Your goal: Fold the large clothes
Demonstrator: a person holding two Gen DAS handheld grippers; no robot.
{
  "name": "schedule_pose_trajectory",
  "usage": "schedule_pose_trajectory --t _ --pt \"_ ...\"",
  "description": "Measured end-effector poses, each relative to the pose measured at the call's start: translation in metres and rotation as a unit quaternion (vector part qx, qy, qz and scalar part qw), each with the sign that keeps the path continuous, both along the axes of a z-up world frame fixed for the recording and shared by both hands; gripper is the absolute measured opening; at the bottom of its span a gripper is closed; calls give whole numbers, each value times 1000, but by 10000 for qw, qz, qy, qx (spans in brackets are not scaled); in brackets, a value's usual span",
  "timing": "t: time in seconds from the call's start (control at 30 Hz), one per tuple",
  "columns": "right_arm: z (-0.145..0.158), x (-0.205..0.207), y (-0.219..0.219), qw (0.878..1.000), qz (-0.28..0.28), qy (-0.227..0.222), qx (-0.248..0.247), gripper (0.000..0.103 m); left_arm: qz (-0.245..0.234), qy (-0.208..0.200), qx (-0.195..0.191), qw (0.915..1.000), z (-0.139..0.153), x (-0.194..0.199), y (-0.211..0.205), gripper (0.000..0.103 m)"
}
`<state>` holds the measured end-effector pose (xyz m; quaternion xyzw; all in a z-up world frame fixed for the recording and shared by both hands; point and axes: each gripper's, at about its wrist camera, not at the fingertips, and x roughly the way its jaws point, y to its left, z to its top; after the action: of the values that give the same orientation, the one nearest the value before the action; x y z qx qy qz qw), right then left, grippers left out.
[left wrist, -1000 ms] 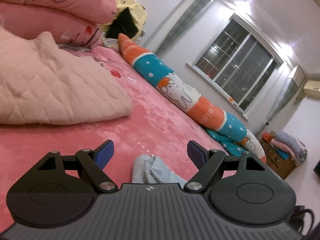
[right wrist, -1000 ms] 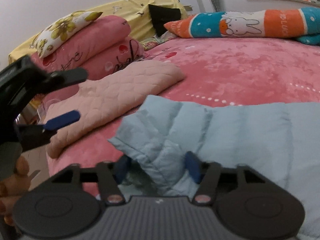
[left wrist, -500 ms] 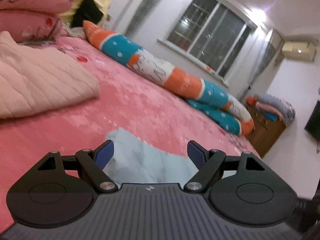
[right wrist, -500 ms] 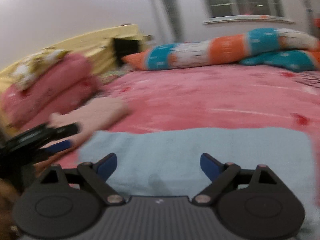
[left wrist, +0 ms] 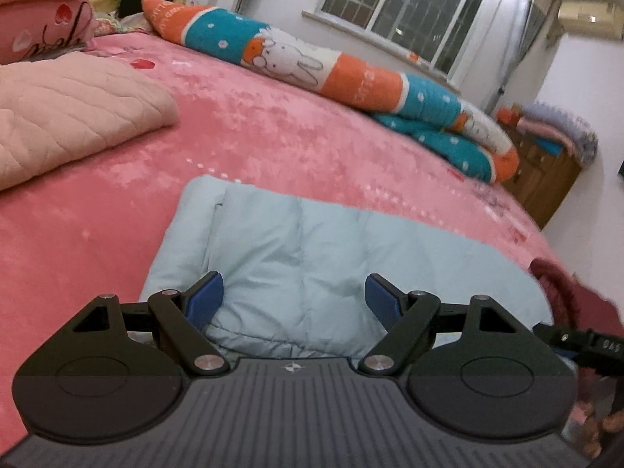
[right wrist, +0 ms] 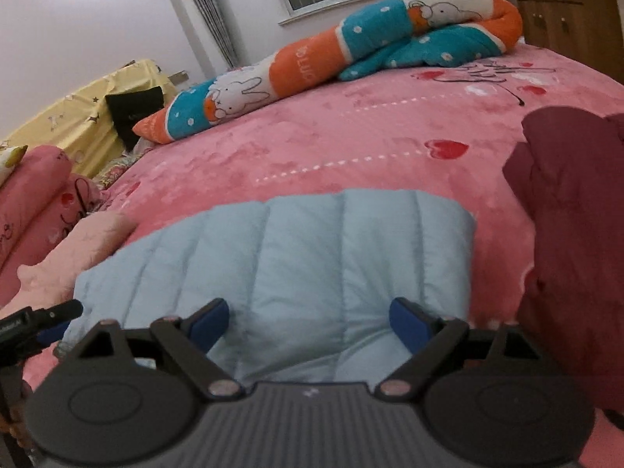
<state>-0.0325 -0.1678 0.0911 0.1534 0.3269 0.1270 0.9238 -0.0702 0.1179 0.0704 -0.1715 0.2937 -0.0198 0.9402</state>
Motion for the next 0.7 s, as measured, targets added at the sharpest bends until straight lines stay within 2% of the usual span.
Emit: schedule_pose_trajectory --t 0.23,0.47,0.57,0.7 --pt "-14 1 8 9987 145 -3 -496 91 38 253 293 9992 -10 0 1 99" --pt "-28 -3 20 9938 166 -195 -1079 96 53 246 523 9983 -9 -10 -4 99" --pt "-25 -5 20 9933 122 -200 -1131 96 41 29 411 9991 0 -17 -6 98" --pt "-4 -21 11 9956 51 -289 -894 97 34 -507 458 9977 18 -45 -1 99"
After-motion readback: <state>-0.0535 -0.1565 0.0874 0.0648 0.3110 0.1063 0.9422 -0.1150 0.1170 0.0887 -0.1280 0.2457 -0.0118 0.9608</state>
